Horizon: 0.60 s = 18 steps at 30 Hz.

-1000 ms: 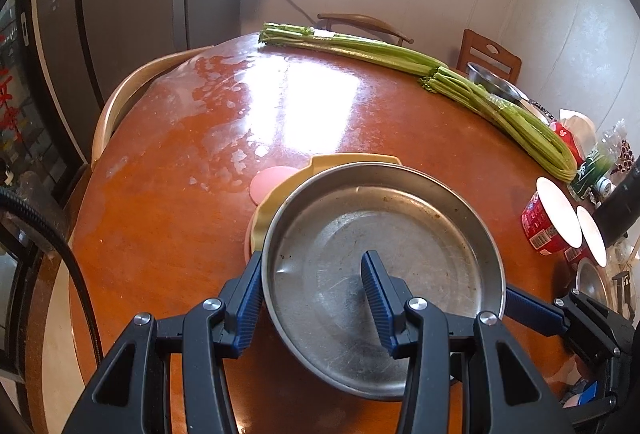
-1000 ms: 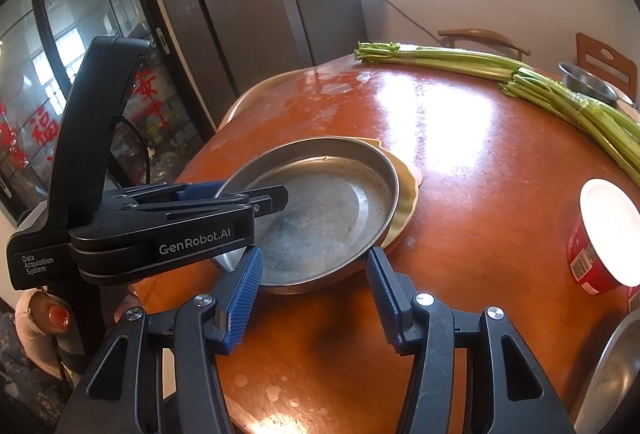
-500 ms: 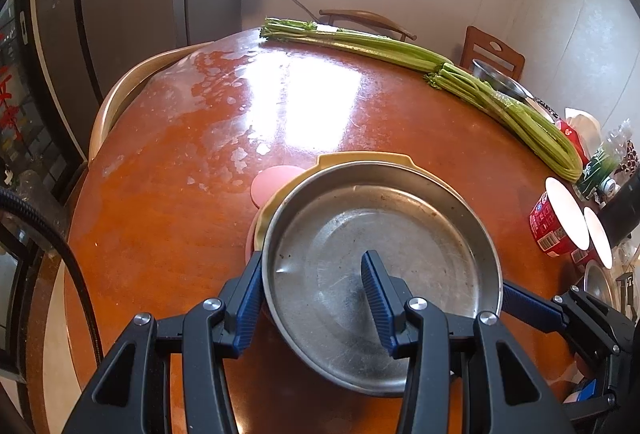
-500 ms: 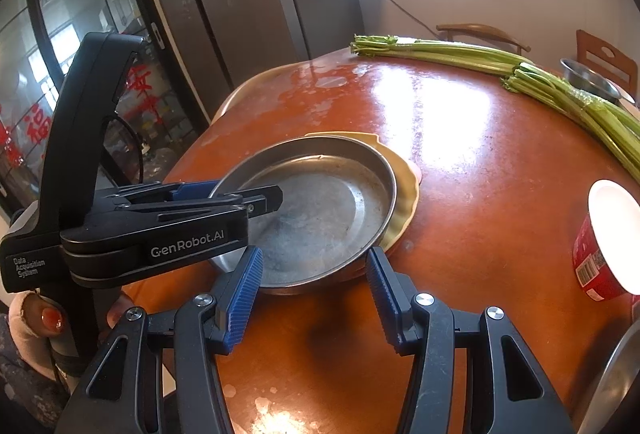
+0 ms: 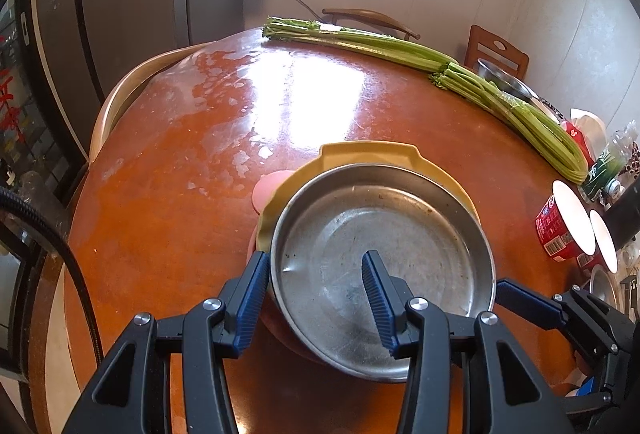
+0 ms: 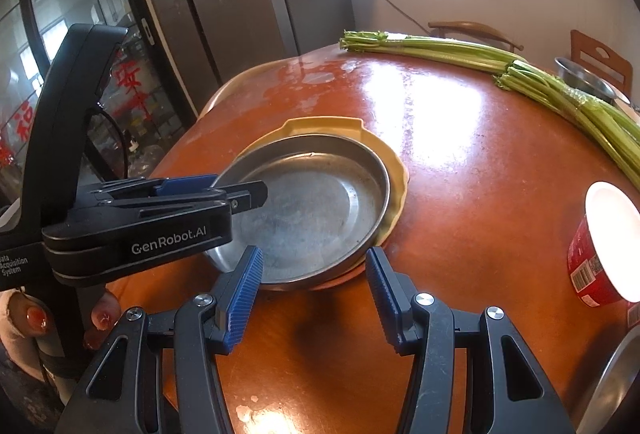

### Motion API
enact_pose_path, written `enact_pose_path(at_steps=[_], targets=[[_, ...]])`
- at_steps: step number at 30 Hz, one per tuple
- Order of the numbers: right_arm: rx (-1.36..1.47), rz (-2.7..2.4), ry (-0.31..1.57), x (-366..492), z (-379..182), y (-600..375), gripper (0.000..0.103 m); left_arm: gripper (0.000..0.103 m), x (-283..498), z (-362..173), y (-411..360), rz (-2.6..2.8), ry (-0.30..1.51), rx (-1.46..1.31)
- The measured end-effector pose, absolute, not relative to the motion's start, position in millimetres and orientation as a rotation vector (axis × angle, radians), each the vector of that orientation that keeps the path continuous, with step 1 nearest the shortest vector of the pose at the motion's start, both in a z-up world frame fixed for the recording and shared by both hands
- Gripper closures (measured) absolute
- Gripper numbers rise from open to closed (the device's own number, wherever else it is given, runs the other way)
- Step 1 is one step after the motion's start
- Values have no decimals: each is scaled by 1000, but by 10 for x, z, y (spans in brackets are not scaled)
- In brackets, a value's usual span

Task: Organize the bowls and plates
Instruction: 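Lower the steel tray onto the yellow shell plate and open the left gripper, then withdraw the left gripper from the stack toward the deep steel bowl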

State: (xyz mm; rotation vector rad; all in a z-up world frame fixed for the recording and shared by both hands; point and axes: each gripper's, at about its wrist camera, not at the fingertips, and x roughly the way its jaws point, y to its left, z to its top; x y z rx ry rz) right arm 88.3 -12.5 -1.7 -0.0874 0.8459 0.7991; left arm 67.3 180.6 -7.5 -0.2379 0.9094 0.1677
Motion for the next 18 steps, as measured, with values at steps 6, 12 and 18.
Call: enact_pose_path(at_steps=[6, 12, 18], targets=[[-81, 792, 843, 883, -22, -162, 47, 55, 665, -62, 1818, 170, 901, -244], [-58, 792, 814, 868, 53, -244, 47, 55, 571, 16, 1935, 195, 869, -265], [-22, 780, 809, 902, 100, -333, 47, 55, 483, -8, 2177, 222, 876, -345]])
